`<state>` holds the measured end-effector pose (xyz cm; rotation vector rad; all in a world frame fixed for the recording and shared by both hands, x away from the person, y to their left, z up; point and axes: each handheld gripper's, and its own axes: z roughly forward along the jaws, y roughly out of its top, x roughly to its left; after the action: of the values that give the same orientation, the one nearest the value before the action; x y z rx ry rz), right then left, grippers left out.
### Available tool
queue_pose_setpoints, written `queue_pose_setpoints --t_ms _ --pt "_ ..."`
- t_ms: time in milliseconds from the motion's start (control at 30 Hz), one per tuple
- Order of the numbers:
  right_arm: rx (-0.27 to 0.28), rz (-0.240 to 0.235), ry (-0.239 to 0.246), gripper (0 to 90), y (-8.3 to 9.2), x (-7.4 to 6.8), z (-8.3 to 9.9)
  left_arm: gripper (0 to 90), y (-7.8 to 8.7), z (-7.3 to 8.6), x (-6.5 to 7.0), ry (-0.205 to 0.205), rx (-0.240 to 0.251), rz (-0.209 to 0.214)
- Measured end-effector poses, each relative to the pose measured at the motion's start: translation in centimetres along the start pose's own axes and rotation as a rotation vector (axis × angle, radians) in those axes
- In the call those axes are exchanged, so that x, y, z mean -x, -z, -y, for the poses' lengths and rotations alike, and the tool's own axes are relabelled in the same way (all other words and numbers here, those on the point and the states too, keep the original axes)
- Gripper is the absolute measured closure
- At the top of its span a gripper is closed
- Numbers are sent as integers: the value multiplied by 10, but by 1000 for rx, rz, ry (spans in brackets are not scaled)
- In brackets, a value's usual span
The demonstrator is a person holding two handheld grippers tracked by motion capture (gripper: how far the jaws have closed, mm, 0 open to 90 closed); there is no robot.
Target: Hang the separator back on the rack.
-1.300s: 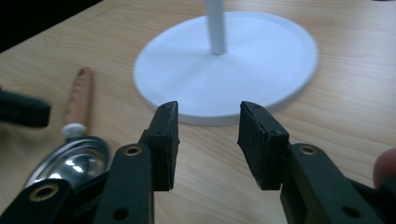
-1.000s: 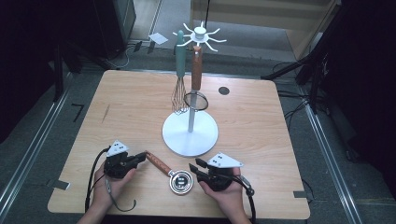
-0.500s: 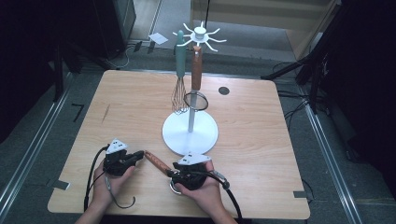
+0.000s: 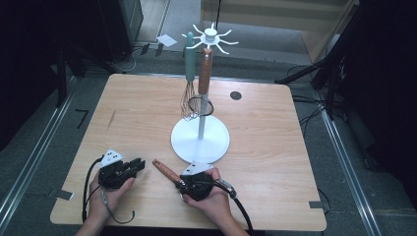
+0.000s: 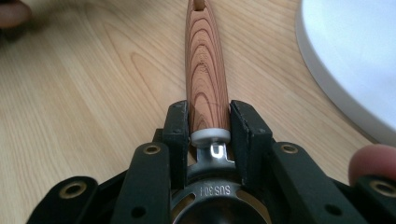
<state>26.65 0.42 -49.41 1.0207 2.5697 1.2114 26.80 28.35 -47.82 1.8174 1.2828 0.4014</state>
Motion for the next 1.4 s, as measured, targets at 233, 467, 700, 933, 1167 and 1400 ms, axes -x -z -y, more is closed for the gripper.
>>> queue_pose_setpoints --t_ms 233,467,700,933,1167,1400 --pt "-14 -5 26 720 19 12 9 741 3 0 -6 11 10 -12" --pt "-8 -10 27 720 41 28 28 740 3 0 -8 15 14 -15" --pt "8 -1 10 718 66 48 51 741 3 0 -9 21 19 -24" --pt "20 25 -18 716 87 67 70 726 7 0 -14 11 40 -34" --pt "35 37 -61 714 104 84 86 596 10 2 -25 17 95 -62" --pt "48 112 -129 714 121 102 98 561 14 2 -37 39 116 -92"
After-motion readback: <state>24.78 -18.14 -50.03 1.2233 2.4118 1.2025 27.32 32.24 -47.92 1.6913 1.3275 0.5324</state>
